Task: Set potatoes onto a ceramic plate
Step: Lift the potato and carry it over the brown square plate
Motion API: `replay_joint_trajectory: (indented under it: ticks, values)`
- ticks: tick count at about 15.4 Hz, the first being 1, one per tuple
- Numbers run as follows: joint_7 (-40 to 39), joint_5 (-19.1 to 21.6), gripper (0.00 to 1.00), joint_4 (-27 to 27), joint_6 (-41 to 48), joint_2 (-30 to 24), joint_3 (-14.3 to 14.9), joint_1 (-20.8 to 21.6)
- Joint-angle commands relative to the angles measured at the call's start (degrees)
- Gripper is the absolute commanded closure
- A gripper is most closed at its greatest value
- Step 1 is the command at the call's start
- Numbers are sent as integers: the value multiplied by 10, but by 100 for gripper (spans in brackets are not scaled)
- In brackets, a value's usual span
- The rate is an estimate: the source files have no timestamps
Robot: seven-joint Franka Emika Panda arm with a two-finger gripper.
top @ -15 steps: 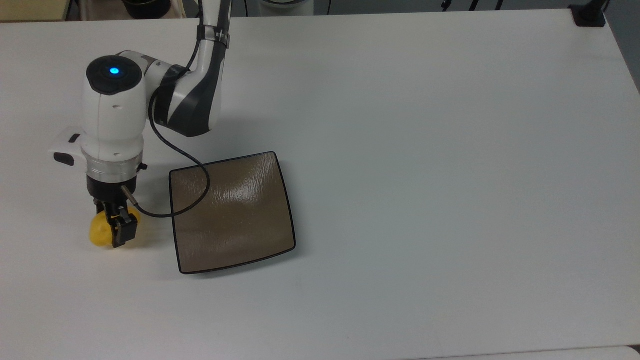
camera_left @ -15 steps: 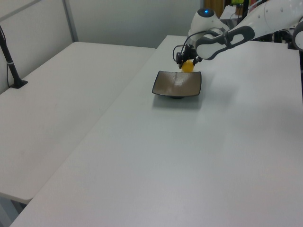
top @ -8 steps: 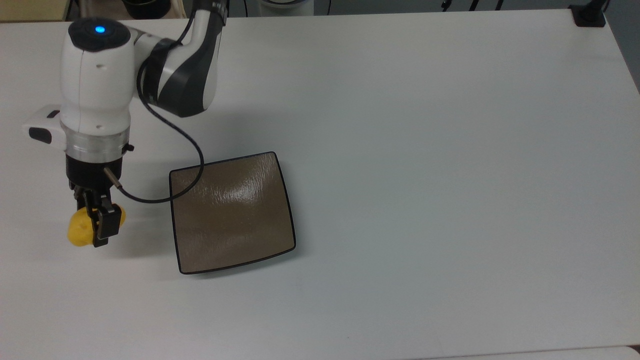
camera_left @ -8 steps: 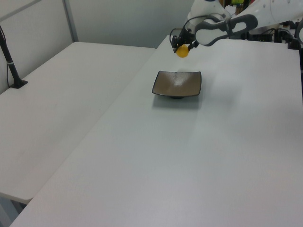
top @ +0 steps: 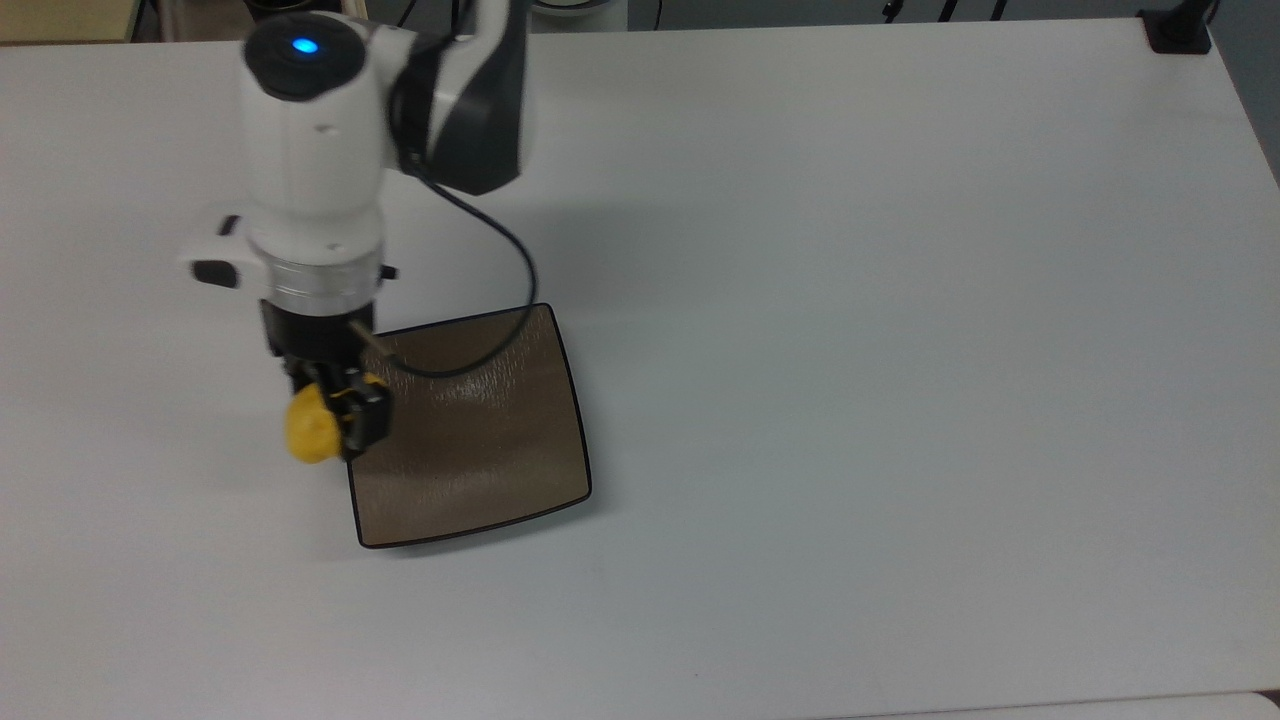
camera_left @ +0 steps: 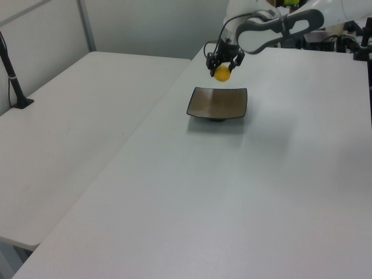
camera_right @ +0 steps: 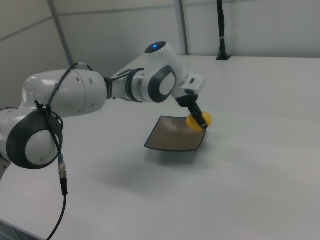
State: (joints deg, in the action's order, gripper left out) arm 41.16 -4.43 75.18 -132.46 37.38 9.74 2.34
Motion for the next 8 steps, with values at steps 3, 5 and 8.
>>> replay_joint_trajectory:
  ticks: [3, 5, 8]
  values:
    - [2, -48, 47, 46, 55, -35, -37, 14]
    - [2, -58, 18, 47, 56, -34, -39, 14]
    - [1, -59, 0, 47, 56, -34, -39, 14]
